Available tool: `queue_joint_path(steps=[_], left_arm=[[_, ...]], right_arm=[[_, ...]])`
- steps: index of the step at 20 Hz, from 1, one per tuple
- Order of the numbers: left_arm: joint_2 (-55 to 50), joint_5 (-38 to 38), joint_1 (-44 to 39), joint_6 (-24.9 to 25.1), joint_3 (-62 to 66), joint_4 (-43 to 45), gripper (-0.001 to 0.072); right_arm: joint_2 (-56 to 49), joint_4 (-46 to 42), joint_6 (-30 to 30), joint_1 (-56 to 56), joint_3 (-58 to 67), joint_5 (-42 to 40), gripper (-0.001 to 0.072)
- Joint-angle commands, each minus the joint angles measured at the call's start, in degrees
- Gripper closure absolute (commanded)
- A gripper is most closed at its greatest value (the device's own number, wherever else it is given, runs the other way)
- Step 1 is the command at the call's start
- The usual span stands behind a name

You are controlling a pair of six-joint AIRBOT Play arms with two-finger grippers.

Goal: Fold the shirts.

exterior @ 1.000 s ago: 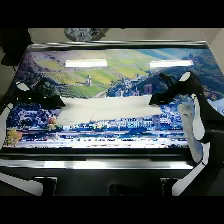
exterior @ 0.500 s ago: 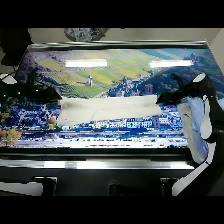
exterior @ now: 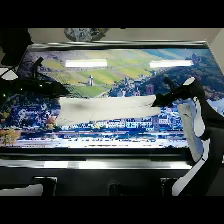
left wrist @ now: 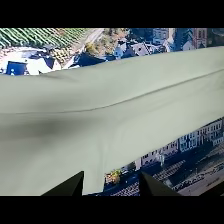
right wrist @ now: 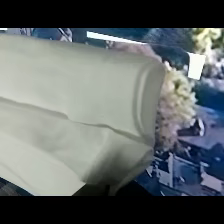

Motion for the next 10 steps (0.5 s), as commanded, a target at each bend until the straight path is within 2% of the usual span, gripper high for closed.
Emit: queue_joint_path(steps=[1,2,3,7,10], left_arm=[[0.2,0.5,-3.9,0.0,-0.2,-0.8,0.0343],[0.2,1.9,-5.5,0.0,-0.7,-0.8,0.0542],[0.1,4.9,-7.8,0.0,-1.9,-0.8,0.0677],[-2.7,21.2,-19.9,-2.6,-8.8,-6.2,0.0676],[-9.7,28.9,-27.6,-5.3,-9.1,-17.8,0.0676]], right_arm=[[2.2,2.8,-2.3,0.8,0.0,-0.4,0.0670],[4.2,3.5,-3.4,0.8,0.0,0.2,0.0670],[6.9,3.7,-3.7,0.8,0.0,1.1,0.0670],[19.1,3.1,-4.4,1.8,0.0,5.4,0.0671],[26.8,1.3,-4.4,5.1,0.0,8.2,0.0670]])
